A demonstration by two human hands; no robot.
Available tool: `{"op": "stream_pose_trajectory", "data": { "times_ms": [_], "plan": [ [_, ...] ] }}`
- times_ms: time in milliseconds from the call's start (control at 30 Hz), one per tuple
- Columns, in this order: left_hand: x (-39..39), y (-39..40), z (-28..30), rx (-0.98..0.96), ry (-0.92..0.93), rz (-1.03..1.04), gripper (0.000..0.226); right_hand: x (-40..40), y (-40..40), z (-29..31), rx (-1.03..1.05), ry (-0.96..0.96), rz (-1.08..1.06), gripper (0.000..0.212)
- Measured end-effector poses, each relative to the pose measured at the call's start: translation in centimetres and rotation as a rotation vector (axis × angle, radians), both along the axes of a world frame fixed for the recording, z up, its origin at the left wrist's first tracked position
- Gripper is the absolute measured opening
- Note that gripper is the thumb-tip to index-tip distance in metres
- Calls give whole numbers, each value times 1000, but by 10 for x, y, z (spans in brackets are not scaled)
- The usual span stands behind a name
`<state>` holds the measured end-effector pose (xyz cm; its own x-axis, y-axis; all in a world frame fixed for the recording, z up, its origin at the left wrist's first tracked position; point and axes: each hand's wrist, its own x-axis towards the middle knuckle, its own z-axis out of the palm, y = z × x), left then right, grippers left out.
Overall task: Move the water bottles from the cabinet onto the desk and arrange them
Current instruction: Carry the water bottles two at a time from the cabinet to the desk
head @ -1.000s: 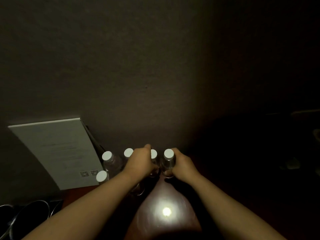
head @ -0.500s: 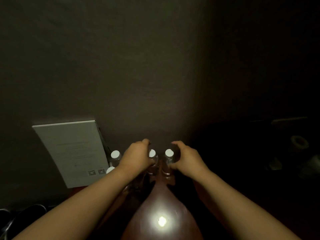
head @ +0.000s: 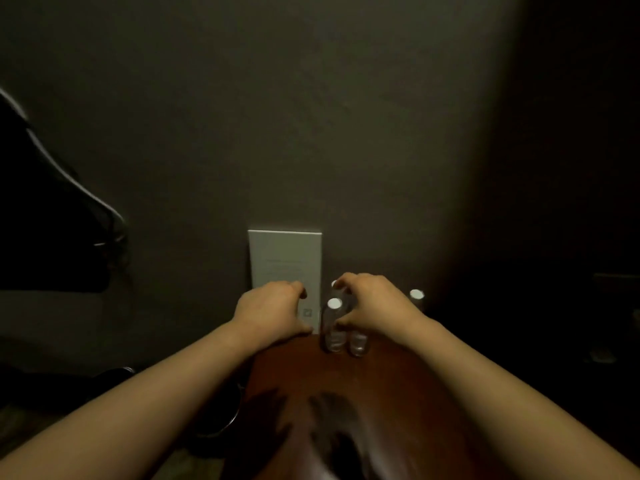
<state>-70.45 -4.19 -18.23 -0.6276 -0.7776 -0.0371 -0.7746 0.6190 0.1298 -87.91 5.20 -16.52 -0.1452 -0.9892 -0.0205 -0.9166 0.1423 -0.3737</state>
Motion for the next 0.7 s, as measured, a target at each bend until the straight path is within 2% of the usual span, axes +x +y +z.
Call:
{"op": "stream_pose_trajectory", "data": {
  "times_ms": [200,467,700],
  "plan": [
    [163,40,27,-33,-46,120,68,147,11,16,28,-54,188,68],
    [402,97,56,-87,-66,377,65,374,4,40,-39,46,488,69],
    [576,126,66,-67,-111,617,66,538,-15,54,-30,78,714,82]
  ]
}}
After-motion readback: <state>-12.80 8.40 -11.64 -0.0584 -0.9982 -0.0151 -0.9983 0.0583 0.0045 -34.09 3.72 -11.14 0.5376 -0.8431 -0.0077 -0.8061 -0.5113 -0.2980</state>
